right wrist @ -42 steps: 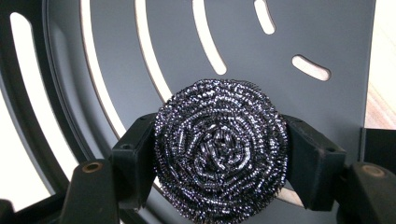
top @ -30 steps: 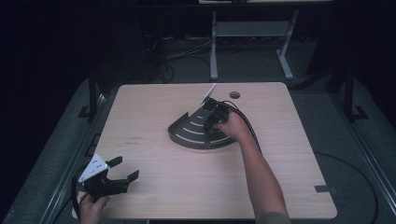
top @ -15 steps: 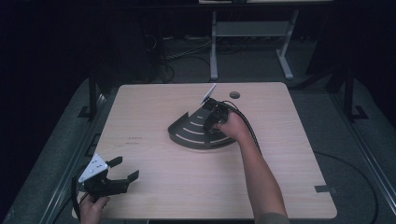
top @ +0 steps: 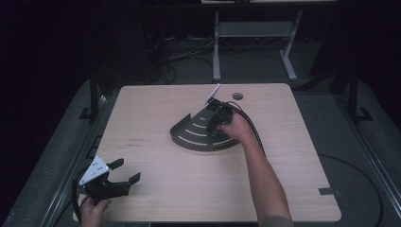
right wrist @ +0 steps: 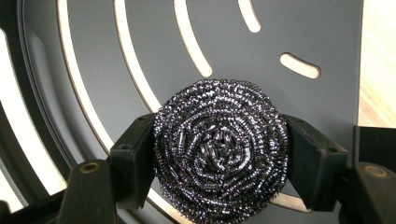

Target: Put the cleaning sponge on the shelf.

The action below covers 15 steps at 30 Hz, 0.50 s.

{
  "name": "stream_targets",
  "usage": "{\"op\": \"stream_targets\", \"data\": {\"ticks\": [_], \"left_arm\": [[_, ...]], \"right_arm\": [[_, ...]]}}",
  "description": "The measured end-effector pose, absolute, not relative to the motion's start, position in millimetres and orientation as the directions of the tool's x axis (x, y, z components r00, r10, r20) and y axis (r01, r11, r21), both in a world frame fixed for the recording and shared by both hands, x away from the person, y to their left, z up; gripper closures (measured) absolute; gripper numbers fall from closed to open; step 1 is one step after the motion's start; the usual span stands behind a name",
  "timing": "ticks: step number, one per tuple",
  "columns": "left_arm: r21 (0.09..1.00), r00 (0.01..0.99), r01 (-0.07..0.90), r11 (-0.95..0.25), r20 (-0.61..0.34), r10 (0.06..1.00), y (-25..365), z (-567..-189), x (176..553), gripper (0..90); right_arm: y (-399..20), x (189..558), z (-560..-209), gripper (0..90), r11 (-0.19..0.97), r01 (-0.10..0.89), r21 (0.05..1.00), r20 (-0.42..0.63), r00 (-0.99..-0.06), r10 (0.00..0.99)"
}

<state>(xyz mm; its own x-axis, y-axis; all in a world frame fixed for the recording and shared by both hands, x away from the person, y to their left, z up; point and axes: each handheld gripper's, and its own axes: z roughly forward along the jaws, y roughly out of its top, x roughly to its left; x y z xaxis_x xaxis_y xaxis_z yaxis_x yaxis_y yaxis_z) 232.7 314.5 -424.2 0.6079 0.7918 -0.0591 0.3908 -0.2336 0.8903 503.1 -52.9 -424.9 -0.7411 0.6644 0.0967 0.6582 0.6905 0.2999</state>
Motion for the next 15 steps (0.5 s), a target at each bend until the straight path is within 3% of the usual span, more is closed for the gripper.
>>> {"op": "stream_targets", "data": {"ticks": [15], "left_arm": [[0.892,0.608,0.388,-0.233,-0.058,0.792,314.3,-423.7,232.4,13.3]], "right_arm": [[-53.7,501.4,-421.7,27.0,0.685,0.664,0.301,0.101,-0.736,0.669]]}}
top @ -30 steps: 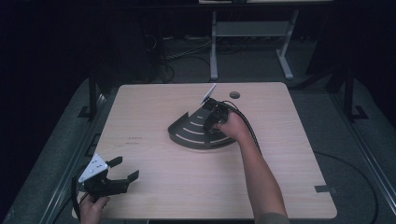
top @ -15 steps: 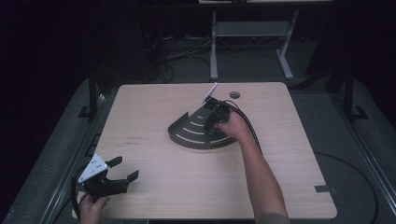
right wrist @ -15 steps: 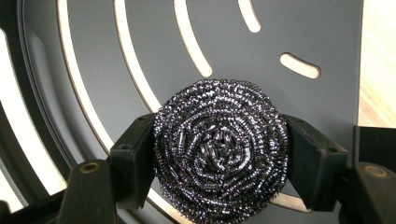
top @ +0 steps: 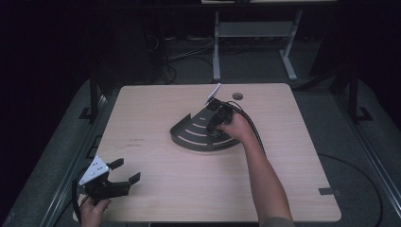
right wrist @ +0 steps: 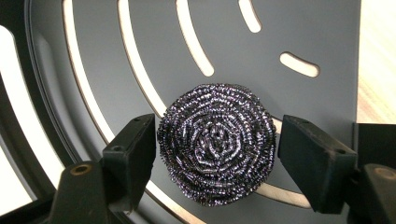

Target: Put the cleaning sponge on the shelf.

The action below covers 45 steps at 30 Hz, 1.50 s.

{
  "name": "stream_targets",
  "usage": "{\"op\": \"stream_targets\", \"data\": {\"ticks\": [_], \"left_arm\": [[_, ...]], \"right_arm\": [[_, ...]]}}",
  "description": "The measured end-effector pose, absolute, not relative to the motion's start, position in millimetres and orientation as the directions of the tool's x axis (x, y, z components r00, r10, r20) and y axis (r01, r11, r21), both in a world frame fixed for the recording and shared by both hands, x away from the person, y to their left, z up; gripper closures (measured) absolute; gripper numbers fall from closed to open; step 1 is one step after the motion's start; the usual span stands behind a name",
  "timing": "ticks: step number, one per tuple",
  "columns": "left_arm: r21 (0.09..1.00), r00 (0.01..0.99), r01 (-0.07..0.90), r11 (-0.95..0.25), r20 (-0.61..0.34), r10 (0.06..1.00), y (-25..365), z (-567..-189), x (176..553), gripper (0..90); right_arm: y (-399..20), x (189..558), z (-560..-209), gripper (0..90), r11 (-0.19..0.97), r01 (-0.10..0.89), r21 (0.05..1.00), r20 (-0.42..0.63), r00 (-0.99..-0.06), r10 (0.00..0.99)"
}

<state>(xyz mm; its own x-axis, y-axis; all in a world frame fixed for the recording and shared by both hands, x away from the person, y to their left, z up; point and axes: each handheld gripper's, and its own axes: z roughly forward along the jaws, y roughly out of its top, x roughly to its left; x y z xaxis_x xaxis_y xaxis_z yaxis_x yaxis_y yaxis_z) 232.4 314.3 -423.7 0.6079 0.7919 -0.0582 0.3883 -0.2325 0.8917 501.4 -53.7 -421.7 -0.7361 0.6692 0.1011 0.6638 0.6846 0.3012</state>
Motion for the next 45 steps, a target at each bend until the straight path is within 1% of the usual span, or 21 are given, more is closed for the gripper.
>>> {"op": "stream_targets", "data": {"ticks": [2,10,20,24,29,45], "left_arm": [[0.891,0.607,0.39,-0.232,-0.059,0.792,314.3,-423.7,232.6,13.3],[0.89,0.607,0.391,-0.232,-0.06,0.792,314.0,-424.0,232.7,13.3],[0.889,0.611,0.391,-0.237,-0.058,0.789,314.2,-424.2,232.2,13.3],[0.896,0.61,0.384,-0.223,-0.065,0.79,313.9,-423.3,231.7,13.3],[0.892,0.613,0.387,-0.234,-0.059,0.788,312.0,-424.2,232.3,13.3],[0.889,0.611,0.393,-0.236,-0.061,0.79,312.6,-425.5,232.7,13.3]], "right_arm": [[-54.6,500.3,-418.2,24.8,0.681,0.663,0.31,0.102,-0.735,0.67],[-62.3,495.9,-408.2,22.4,0.68,0.658,0.322,0.098,-0.738,0.668],[-79.9,478.1,-392.2,19.0,0.668,0.655,0.354,0.114,-0.739,0.664],[-87.1,472.7,-388.1,18.7,0.657,0.659,0.365,0.121,-0.734,0.669],[-98.1,462.3,-382.2,18.6,0.643,0.658,0.392,0.136,-0.732,0.667],[-119.2,440.8,-383.5,17.9,0.645,0.659,0.387,0.143,-0.733,0.665]]}}
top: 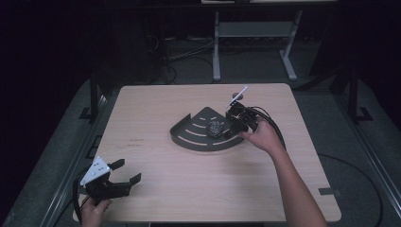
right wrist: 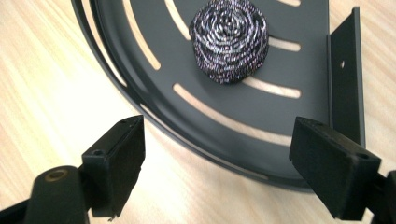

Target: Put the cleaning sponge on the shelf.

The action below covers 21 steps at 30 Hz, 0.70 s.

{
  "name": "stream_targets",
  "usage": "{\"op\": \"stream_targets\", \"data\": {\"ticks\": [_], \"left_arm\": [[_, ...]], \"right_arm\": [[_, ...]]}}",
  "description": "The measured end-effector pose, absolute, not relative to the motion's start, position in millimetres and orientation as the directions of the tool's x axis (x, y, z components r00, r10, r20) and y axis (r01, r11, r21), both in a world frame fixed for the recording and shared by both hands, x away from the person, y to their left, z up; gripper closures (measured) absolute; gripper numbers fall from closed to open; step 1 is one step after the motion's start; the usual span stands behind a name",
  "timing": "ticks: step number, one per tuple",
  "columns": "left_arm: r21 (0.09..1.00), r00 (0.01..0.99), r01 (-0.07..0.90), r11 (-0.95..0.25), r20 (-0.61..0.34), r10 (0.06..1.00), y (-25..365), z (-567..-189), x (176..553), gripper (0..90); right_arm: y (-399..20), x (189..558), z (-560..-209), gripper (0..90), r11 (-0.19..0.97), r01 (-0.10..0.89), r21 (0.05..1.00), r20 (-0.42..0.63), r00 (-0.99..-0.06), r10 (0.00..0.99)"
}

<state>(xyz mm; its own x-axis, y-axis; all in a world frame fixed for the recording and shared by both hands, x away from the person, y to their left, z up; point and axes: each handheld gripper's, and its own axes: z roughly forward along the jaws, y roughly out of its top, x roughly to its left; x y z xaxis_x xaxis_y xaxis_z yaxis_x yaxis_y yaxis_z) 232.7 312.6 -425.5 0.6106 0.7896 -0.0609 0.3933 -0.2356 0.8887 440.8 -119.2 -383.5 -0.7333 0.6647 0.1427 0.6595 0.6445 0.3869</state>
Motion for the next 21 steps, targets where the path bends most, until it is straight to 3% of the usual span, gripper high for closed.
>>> {"op": "stream_targets", "data": {"ticks": [21], "left_arm": [[0.891,0.61,0.391,-0.233,-0.061,0.79,314.3,-424.8,232.1,13.3]], "right_arm": [[-137.9,419.9,-391.4,17.6,0.635,0.667,0.391,0.158,-0.728,0.667]]}}
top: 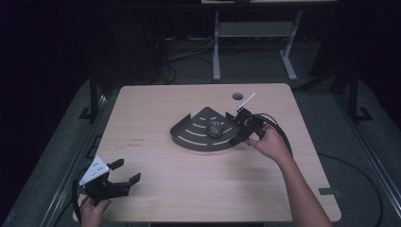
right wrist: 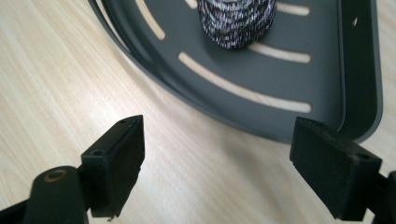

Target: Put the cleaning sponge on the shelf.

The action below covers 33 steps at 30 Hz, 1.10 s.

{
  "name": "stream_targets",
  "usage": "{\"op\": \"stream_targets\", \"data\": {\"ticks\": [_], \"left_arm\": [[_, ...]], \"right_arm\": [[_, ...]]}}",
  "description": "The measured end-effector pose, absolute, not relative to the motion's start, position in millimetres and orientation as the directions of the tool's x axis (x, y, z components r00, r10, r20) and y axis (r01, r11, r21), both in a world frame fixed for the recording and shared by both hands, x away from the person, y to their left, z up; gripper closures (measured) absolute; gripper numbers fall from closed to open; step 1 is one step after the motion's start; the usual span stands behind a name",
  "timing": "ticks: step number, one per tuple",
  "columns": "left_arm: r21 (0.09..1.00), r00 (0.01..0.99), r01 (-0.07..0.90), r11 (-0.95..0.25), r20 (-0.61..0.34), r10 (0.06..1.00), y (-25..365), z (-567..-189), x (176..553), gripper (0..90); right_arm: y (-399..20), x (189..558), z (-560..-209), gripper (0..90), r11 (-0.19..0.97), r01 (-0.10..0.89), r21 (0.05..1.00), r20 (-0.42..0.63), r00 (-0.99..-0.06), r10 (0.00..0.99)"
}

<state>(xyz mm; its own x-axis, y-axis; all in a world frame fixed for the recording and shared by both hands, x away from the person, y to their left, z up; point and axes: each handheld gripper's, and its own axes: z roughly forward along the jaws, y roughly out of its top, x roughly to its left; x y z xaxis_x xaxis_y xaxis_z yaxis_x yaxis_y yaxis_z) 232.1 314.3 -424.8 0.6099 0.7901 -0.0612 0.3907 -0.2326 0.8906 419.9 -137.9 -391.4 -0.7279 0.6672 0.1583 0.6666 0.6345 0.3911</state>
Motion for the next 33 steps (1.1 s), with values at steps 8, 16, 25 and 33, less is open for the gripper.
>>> {"op": "stream_targets", "data": {"ticks": [8,16,25,33], "left_arm": [[0.889,0.611,0.392,-0.236,-0.06,0.789,313.6,-425.3,232.3,13.3],[0.887,0.615,0.393,-0.24,-0.06,0.786,312.4,-425.7,232.4,13.3],[0.886,0.615,0.394,-0.244,-0.057,0.787,311.9,-426.1,232.6,13.3],[0.885,0.617,0.394,-0.247,-0.056,0.785,311.3,-426.3,232.3,13.3]], "right_arm": [[-147.2,411.9,-391.3,17.6,0.629,0.668,0.399,0.153,-0.724,0.672],[-159.7,401.1,-394.9,16.9,0.626,0.674,0.393,0.153,-0.719,0.678],[-179.3,387.2,-401.6,16.6,0.602,0.69,0.402,0.169,-0.702,0.692],[-194.8,376.7,-407.8,16.5,0.587,0.703,0.401,0.174,-0.688,0.705]]}}
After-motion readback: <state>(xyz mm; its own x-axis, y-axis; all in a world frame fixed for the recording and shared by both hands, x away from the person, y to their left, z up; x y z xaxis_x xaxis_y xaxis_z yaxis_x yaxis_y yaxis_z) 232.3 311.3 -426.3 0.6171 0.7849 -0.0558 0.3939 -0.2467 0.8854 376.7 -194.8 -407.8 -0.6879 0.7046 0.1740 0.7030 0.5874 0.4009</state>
